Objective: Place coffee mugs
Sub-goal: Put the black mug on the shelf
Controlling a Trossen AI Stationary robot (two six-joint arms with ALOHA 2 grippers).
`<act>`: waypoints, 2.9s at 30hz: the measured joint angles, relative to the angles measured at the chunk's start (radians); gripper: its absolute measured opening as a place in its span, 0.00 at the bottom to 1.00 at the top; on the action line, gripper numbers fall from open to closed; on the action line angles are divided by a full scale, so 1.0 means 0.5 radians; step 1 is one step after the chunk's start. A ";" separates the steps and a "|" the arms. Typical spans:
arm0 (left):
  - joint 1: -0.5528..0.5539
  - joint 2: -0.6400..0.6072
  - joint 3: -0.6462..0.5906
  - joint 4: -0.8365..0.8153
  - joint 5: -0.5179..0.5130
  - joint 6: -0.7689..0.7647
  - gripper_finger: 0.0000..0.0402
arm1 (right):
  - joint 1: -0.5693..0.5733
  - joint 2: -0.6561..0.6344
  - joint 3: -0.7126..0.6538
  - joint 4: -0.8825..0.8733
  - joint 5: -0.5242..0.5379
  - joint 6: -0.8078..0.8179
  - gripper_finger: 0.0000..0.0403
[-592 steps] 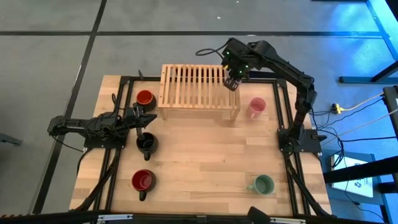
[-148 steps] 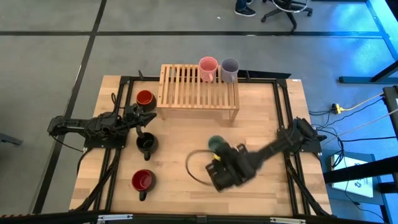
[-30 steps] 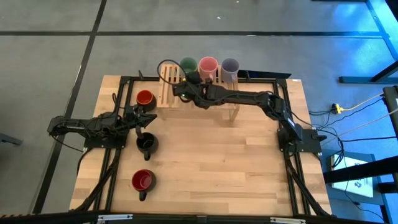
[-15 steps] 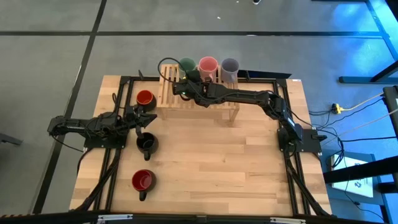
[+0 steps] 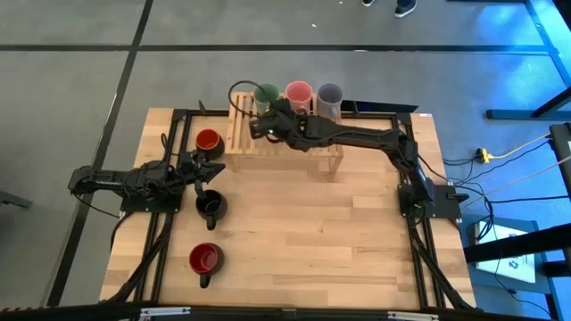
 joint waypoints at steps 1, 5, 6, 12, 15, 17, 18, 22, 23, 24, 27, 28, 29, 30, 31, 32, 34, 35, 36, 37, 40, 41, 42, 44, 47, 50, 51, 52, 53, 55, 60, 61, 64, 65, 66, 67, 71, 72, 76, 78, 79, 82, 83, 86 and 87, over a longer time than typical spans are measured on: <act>0.000 0.000 0.000 0.000 0.001 0.000 0.02 | 0.026 -0.027 0.001 -0.041 -0.064 -0.001 0.59; 0.000 0.000 0.000 0.000 0.000 0.000 0.02 | 0.183 -0.119 0.001 -0.246 -0.298 -0.032 0.60; 0.000 0.000 0.000 0.000 0.000 0.000 0.02 | 0.235 -0.138 0.001 -0.285 -0.333 -0.053 0.60; 0.001 0.000 0.000 0.000 0.000 0.000 0.02 | 0.590 -0.145 -0.048 -0.674 -0.436 0.024 0.60; 0.001 0.000 0.000 0.002 0.000 0.000 0.02 | 0.762 -0.149 -0.193 -0.797 -0.361 0.242 0.60; 0.000 0.000 -0.001 0.025 0.000 -0.008 0.02 | 0.882 -0.168 -0.304 -0.836 -0.274 0.419 0.60; 0.000 0.000 -0.001 0.036 0.000 -0.011 0.02 | 0.942 -0.186 -0.361 -0.855 -0.254 0.514 0.60; 0.001 -0.003 -0.002 0.083 0.128 -0.121 0.02 | 1.189 -0.222 -0.652 -0.898 -0.261 0.931 0.60; 0.001 -0.005 -0.002 0.136 0.220 -0.223 0.02 | 1.250 -0.233 -0.738 -0.899 -0.261 1.030 0.60; -0.002 -0.004 -0.002 0.208 0.270 -0.275 0.02 | 1.307 -0.251 -0.820 -0.882 -0.261 1.136 0.60; 0.001 0.015 -0.001 0.375 0.347 -0.278 0.02 | 1.478 -0.310 -1.030 -0.819 -0.211 1.474 0.60; -0.001 0.022 0.002 0.413 0.392 -0.271 0.02 | 1.527 -0.312 -1.086 -0.837 -0.195 1.571 0.60; -0.003 0.022 0.021 0.416 0.417 -0.272 0.02 | 1.577 -0.310 -1.133 -0.838 -0.186 1.647 0.60; -0.004 0.027 0.062 0.409 0.425 -0.279 0.02 | 1.621 -0.308 -1.168 -0.852 -0.177 1.714 0.60; -0.008 0.047 0.121 0.404 0.417 -0.278 0.02 | 1.661 -0.309 -1.190 -0.889 -0.162 1.760 0.60; -0.013 0.083 0.184 0.372 0.401 -0.277 0.02 | 1.695 -0.313 -1.214 -0.919 -0.146 1.791 0.60; -0.031 0.190 0.322 0.198 0.369 -0.263 0.02 | 1.741 -0.315 -1.268 -0.912 -0.119 1.800 0.60; -0.039 0.258 0.411 0.103 0.368 -0.247 0.02 | 1.755 -0.315 -1.289 -0.924 -0.104 1.801 0.60; -0.048 0.331 0.507 0.015 0.368 -0.221 0.02 | 1.765 -0.315 -1.302 -0.941 -0.091 1.799 0.60; -0.058 0.411 0.619 -0.082 0.368 -0.195 0.02 | 1.776 -0.315 -1.310 -0.949 -0.083 1.796 0.60; -0.083 0.661 0.940 -0.540 0.361 -0.159 0.02 | 1.795 -0.315 -1.342 -0.992 -0.082 1.788 0.60; -0.089 0.760 1.039 -0.695 0.362 -0.161 0.02 | 1.796 -0.315 -1.348 -0.994 -0.073 1.787 0.60; -0.097 0.860 1.136 -0.843 0.363 -0.168 0.02 | 1.796 -0.318 -1.354 -0.990 -0.043 1.785 0.60; -0.122 1.040 1.309 -1.121 0.383 -0.234 0.02 | 1.796 -0.336 -1.369 -1.002 -0.003 1.761 0.60; -0.168 1.292 1.536 -1.570 0.444 -0.366 0.02 | 1.791 -0.364 -1.394 -0.996 0.012 1.666 0.60; -0.210 1.534 1.722 -1.962 0.491 -0.474 0.02 | 1.790 -0.398 -1.437 -0.996 0.011 1.625 0.60; -0.222 1.602 1.765 -2.076 0.502 -0.481 0.02 | 1.790 -0.414 -1.459 -0.996 0.011 1.624 0.60; -0.232 1.660 1.800 -2.154 0.525 -0.479 0.02 | 1.790 -0.428 -1.479 -1.000 0.010 1.625 0.60; -0.238 1.710 1.826 -2.189 0.553 -0.467 0.02 | 1.790 -0.438 -1.500 -1.000 0.008 1.625 0.60; -0.240 1.790 1.846 -2.228 0.572 -0.380 0.02 | 1.790 -0.454 -1.533 -0.996 -0.002 1.626 0.60; -0.162 1.911 1.851 -2.268 0.669 -0.232 0.11 | 1.761 -0.474 -1.563 -0.984 -0.035 1.623 0.60; -0.132 1.926 1.851 -2.283 0.686 -0.221 0.15 | 1.760 -0.475 -1.563 -0.982 -0.031 1.621 0.60; -0.042 1.955 1.852 -2.375 0.696 -0.188 0.27 | 1.760 -0.477 -1.563 -0.985 -0.026 1.617 0.60; -0.013 1.965 1.852 -2.410 0.700 -0.156 0.30 | 1.760 -0.477 -1.563 -0.985 -0.026 1.617 0.60; 0.014 1.973 1.852 -2.451 0.703 -0.125 0.34 | 1.760 -0.477 -1.563 -0.986 -0.026 1.617 0.60; 0.040 1.985 1.852 -2.495 0.709 -0.094 0.37 | 1.760 -0.477 -1.563 -0.986 -0.026 1.616 0.60; 0.095 2.078 1.834 -2.580 0.820 0.087 0.43 | 1.760 -0.477 -1.563 -0.998 -0.017 1.605 0.60; 0.100 2.110 1.824 -2.597 0.835 0.114 0.44 | 1.760 -0.477 -1.563 -1.001 -0.010 1.593 0.60; 0.116 2.239 1.796 -2.605 0.830 0.247 0.44 | 1.747 -0.477 -1.569 -0.994 -0.007 1.578 0.60; 0.115 2.298 1.790 -2.595 0.784 0.301 0.44 | 1.746 -0.477 -1.577 -0.995 -0.009 1.578 0.60; 0.115 2.326 1.790 -2.582 0.749 0.313 0.44 | 1.746 -0.477 -1.579 -0.990 -0.007 1.578 0.60; 0.116 2.393 1.790 -2.561 0.685 0.335 0.43 | 1.747 -0.477 -1.589 -0.988 -0.010 1.577 0.60; 0.116 2.414 1.790 -2.555 0.698 0.356 0.43 | 1.747 -0.477 -1.589 -0.987 -0.009 1.578 0.60; 0.114 2.478 1.789 -2.527 0.722 0.417 0.43 | 1.750 -0.477 -1.588 -0.989 0.007 1.577 0.60; 0.115 2.498 1.789 -2.529 0.722 0.432 0.43 | 1.750 -0.477 -1.588 -0.989 0.011 1.577 0.60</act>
